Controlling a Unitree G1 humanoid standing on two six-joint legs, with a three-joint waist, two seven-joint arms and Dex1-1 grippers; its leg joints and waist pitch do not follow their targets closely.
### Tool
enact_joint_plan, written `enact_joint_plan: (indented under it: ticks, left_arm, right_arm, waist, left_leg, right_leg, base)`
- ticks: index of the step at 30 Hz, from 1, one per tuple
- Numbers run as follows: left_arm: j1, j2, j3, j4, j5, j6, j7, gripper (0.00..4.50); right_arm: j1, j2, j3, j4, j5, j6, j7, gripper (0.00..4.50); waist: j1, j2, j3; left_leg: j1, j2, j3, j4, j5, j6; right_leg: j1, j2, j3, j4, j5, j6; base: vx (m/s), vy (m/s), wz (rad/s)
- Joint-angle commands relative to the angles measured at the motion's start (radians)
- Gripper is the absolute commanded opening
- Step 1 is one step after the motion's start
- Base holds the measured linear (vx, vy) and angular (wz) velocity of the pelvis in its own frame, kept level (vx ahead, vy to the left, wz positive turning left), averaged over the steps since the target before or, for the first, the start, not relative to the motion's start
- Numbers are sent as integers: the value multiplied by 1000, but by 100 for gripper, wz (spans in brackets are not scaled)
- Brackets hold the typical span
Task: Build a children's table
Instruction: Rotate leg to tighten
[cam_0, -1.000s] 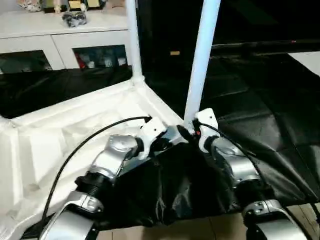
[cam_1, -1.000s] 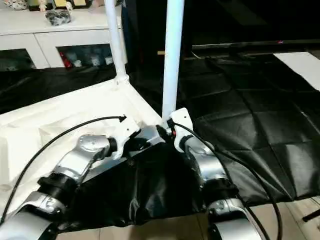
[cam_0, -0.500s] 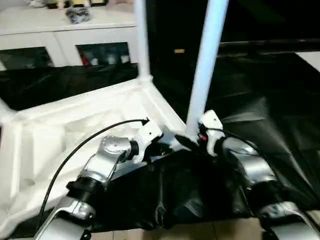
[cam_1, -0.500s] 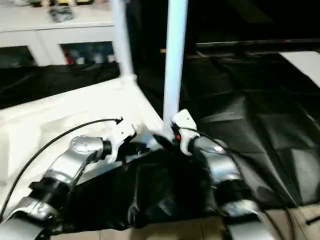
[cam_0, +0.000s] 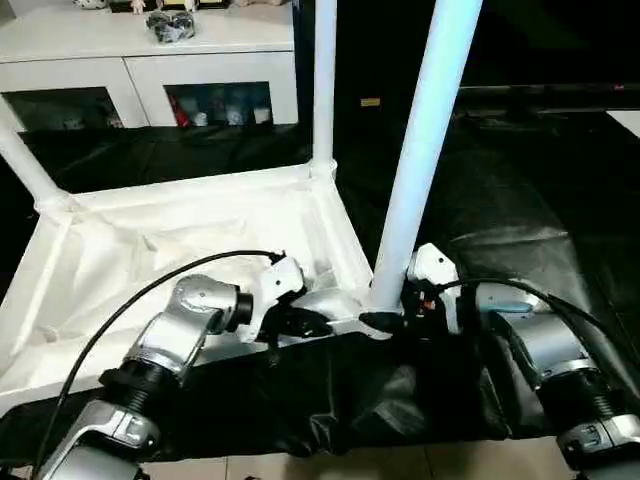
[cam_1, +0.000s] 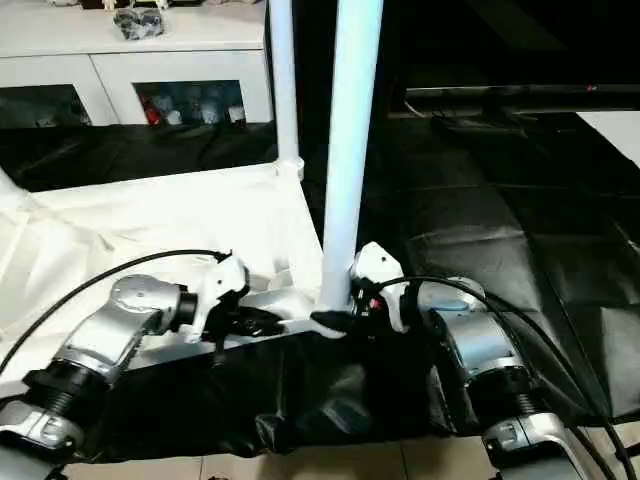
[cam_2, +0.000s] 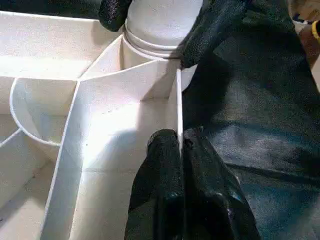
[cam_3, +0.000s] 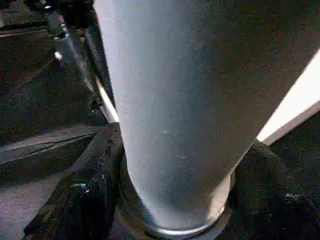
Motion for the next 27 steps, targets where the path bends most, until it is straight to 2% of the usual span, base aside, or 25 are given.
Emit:
enact_joint_plan:
  ticks: [1,4,7,8,10,12,13,14,15,16,17,18,19,20,21,22,24,27]
  left_arm:
    - [-4,-3,-10,-56,-29,-16,-35,0]
    - [-1,-3,-12,-59,-27,-18,-30,0]
    - [-3,-28,-2,-47,-10,-17,37,0]
    - [-8,-43,5,-39,-3,-14,74,0]
    - [-14,-58,11,-29,5,-12,111,0]
    - [-21,-73,16,-20,13,-5,150,0]
    - [-24,-79,17,-17,15,-2,162,0]
    - [-28,-87,19,-13,19,0,179,0]
    - [-28,-87,19,-13,19,0,179,0]
    - [-42,-115,21,3,30,12,234,0]
    - [-57,-145,24,22,45,20,297,0]
    - [-57,-145,24,22,45,20,297,0]
    - [-77,-188,20,43,62,37,364,0]
    - [-84,-204,20,50,68,45,390,0]
    - [-91,-224,17,57,73,53,413,0]
    - [-95,-240,16,60,78,58,428,0]
    - [-98,-258,20,64,74,60,437,0]
    - [-97,-256,19,60,68,55,430,0]
  right_arm:
    - [25,5,51,-6,-3,18,34,276]
    - [34,7,60,-10,-9,18,40,272]
    - [51,31,57,-14,-9,21,6,272]
    - [57,48,50,-10,-11,16,-25,271]
    - [58,68,38,0,-12,22,-69,270]
    - [55,92,23,16,-16,30,-126,270]
    - [52,103,16,25,-19,32,-154,270]
    - [48,119,7,39,-25,35,-195,270]
    - [48,119,7,39,-25,35,-195,270]
    - [35,167,-16,69,-35,46,-296,270]
    - [17,218,-38,104,-44,57,-397,270]
    - [17,218,-38,104,-44,57,-397,270]
    - [-23,291,-67,163,-59,56,-550,270]
    - [-39,319,-78,186,-62,56,-605,270]
    - [-64,352,-91,219,-65,51,-670,270]
    - [-82,374,-95,241,-72,37,-711,270]
    - [-100,393,-97,255,-61,6,-692,325]
    - [-106,397,-111,246,-30,10,-649,349]
  waist:
    - [1,-16,-61]
    - [5,-21,-62]
    - [6,-20,-61]
    - [4,-26,-60]
    - [1,-24,-57]
    - [-3,-26,-55]
    - [-3,-27,-56]
    - [-7,-27,-55]
    - [-11,-28,-54]
    - [-12,-27,-54]
    - [-25,-21,-51]
    - [-25,-21,-51]
    - [-31,-18,-52]
    - [-46,-19,-50]
    - [-54,-16,-52]
    - [-57,-16,-51]
    - [-59,-21,-53]
    - [-52,-20,-54]
  left_leg:
    - [21,91,-47,-71,-215,58]
    - [21,91,-46,-69,-199,63]
    - [21,91,-46,-70,-195,64]
    - [22,91,-47,-71,-204,60]
    - [23,91,-49,-73,-227,47]
    - [28,90,-53,-74,-258,29]
    - [26,89,-53,-75,-263,25]
    - [24,90,-54,-77,-271,21]
    - [28,87,-55,-76,-293,15]
    - [29,87,-55,-76,-298,14]
    - [29,85,-57,-77,-315,-1]
    - [29,85,-57,-77,-315,-1]
    - [31,85,-61,-79,-333,-17]
    - [29,84,-65,-81,-361,-32]
    - [30,82,-68,-79,-387,-38]
    - [31,83,-68,-79,-396,-37]
    - [33,80,-63,-73,-402,-23]
    - [27,81,-60,-74,-359,4]
  right_leg:
    - [30,-101,59,-69,-295,-214]
    - [30,-102,59,-68,-289,-213]
    - [30,-101,59,-68,-291,-211]
    - [29,-102,59,-71,-308,-206]
    - [26,-104,60,-77,-352,-196]
    - [23,-104,59,-82,-401,-185]
    - [25,-104,59,-81,-408,-181]
    - [24,-104,60,-81,-416,-177]
    - [21,-104,59,-86,-440,-170]
    - [21,-104,60,-86,-444,-168]
    - [16,-103,60,-89,-462,-168]
    - [16,-103,60,-89,-462,-168]
    - [16,-104,57,-89,-475,-166]
    - [12,-103,55,-89,-491,-165]
    - [16,-106,52,-92,-512,-155]
    - [14,-106,53,-96,-514,-152]
    - [10,-107,56,-100,-510,-150]
    - [15,-107,59,-98,-470,-155]
  base:
    - [0,0,0]
    - [0,0,0]
    - [0,0,0]
    - [0,0,0]
    - [0,0,0]
    - [0,0,0]
    - [0,0,0]
    - [0,0,0]
    - [0,0,0]
    - [0,0,0]
    - [0,0,0]
    - [0,0,0]
    - [0,0,0]
    - [0,0,0]
    - [0,0,0]
    - [0,0,0]
    - [0,0,0]
    - [0,0,0]
